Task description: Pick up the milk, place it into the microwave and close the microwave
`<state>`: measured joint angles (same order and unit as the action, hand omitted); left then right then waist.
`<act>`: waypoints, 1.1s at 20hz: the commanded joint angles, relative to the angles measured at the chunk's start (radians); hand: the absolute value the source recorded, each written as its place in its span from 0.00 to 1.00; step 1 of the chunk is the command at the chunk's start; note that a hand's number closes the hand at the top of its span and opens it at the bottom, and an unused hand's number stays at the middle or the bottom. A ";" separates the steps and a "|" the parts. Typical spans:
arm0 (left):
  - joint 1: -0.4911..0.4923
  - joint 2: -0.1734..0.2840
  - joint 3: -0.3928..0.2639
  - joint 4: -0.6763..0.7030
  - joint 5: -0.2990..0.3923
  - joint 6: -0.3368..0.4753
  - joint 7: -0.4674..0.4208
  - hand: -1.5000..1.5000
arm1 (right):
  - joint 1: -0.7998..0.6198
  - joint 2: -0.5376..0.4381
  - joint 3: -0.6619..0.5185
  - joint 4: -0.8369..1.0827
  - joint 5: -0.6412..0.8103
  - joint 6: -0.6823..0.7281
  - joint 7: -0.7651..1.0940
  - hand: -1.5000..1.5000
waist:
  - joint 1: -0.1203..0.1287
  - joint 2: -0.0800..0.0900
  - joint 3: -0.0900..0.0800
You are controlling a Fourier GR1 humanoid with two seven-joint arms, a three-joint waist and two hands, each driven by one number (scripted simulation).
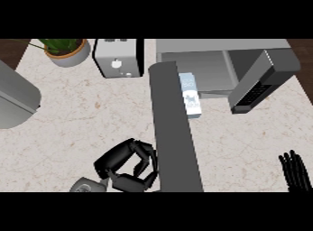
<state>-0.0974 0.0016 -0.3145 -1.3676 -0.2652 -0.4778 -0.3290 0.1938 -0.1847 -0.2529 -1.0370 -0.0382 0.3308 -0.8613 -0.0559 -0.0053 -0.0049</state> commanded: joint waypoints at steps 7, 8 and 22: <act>-0.093 -0.001 -0.402 0.184 0.140 0.285 0.026 1.00 | 0.191 -0.035 0.077 -0.396 -0.163 0.200 0.062 0.00 | -0.010 0.006 0.001; -0.112 -0.001 -0.423 0.191 0.160 0.336 0.022 1.00 | 0.215 -0.083 0.059 -0.437 -0.209 0.244 0.098 0.00 | -0.020 0.006 0.000; -0.370 0.000 -0.705 0.224 0.441 0.794 0.111 1.00 | 0.263 -0.134 0.172 -0.816 -0.352 0.231 0.351 0.00 | -0.085 0.020 -0.002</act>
<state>-0.4098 0.0318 -0.9364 -1.1301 0.1122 0.2359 -0.2297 0.4515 -0.2904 -0.0886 -1.7805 -0.3487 0.5256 -0.5442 -0.1166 0.0116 -0.0050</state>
